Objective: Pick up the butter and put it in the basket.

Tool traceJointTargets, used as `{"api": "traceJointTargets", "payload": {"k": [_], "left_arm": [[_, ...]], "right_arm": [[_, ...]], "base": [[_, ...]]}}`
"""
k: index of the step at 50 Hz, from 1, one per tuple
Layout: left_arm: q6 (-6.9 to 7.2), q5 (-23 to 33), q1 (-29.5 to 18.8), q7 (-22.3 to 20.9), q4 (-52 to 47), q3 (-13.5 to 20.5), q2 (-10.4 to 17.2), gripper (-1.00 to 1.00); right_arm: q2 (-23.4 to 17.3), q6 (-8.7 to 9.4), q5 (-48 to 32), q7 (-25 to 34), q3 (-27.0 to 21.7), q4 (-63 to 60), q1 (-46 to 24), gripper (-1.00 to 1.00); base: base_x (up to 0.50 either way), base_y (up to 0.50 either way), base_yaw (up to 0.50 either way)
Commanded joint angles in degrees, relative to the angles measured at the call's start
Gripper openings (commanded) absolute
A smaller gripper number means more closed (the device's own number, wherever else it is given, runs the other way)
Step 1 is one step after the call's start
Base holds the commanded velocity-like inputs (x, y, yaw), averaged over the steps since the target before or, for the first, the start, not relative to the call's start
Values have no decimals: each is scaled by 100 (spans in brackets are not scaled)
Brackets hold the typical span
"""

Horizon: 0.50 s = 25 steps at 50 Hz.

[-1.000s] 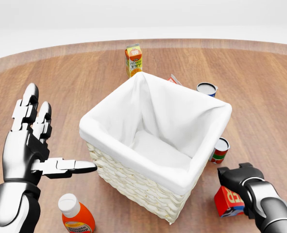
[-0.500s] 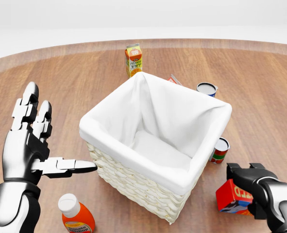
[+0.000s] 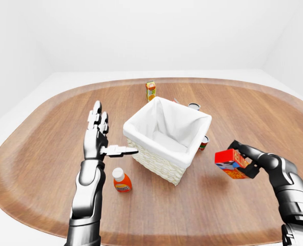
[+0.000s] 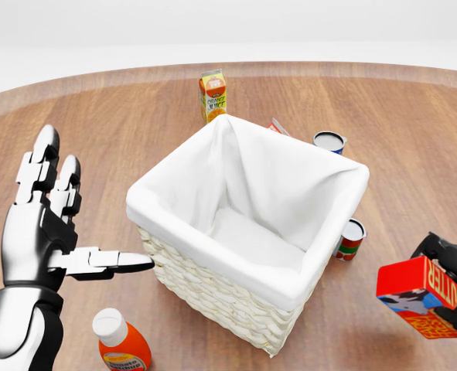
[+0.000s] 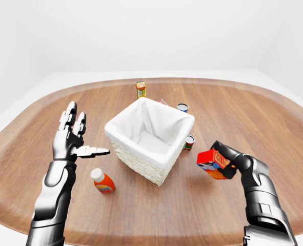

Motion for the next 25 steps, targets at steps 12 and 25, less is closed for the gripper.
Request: {"api": "traceJointTargets", "payload": {"k": [12,25], "left_arm": [[0,-6,2,6,-73,11,4,100],[0,-13,-7,17,-68,28,13,100]], "right_arm": [[-270,0,1425,61,-417,-1212,-1110,-100],[39,0,1907,-90,-225,-1921,-2082,-100]], "base": [[0,0,0],[0,0,0]]}}
